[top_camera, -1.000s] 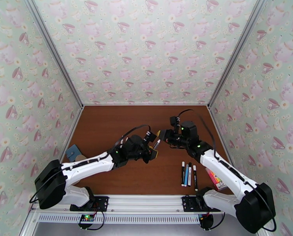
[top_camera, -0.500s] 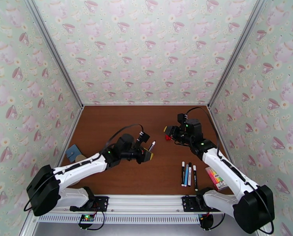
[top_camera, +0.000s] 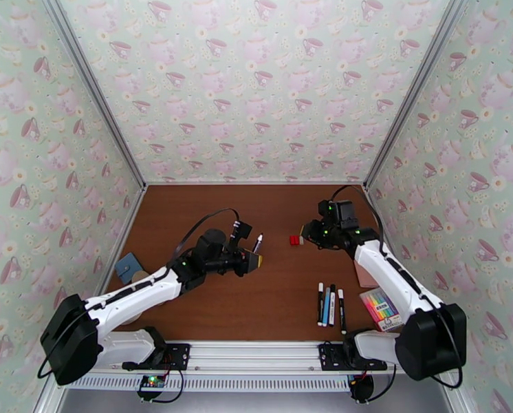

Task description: Open the pen caps

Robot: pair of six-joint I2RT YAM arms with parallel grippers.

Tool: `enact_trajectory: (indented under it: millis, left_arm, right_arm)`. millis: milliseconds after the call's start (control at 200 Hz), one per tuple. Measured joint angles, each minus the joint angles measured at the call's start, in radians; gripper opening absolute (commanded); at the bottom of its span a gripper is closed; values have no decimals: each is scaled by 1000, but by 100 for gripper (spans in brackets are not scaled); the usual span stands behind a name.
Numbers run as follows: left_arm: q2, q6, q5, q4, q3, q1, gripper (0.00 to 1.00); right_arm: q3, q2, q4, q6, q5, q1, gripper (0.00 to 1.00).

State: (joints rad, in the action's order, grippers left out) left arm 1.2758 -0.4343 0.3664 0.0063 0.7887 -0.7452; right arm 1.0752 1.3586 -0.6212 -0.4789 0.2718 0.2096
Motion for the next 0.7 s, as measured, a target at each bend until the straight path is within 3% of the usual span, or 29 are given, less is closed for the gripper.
enact_trajectory:
  millis: [466,696]
  left_arm:
    - [0,-6,-16,-3,0,50,4]
    - [-12,-16,-18,-2,0,64,5]
  right_arm:
    - [204,370,-68,172,-91,-28,4]
    - [270,481,-69,207,-100,-55,8]
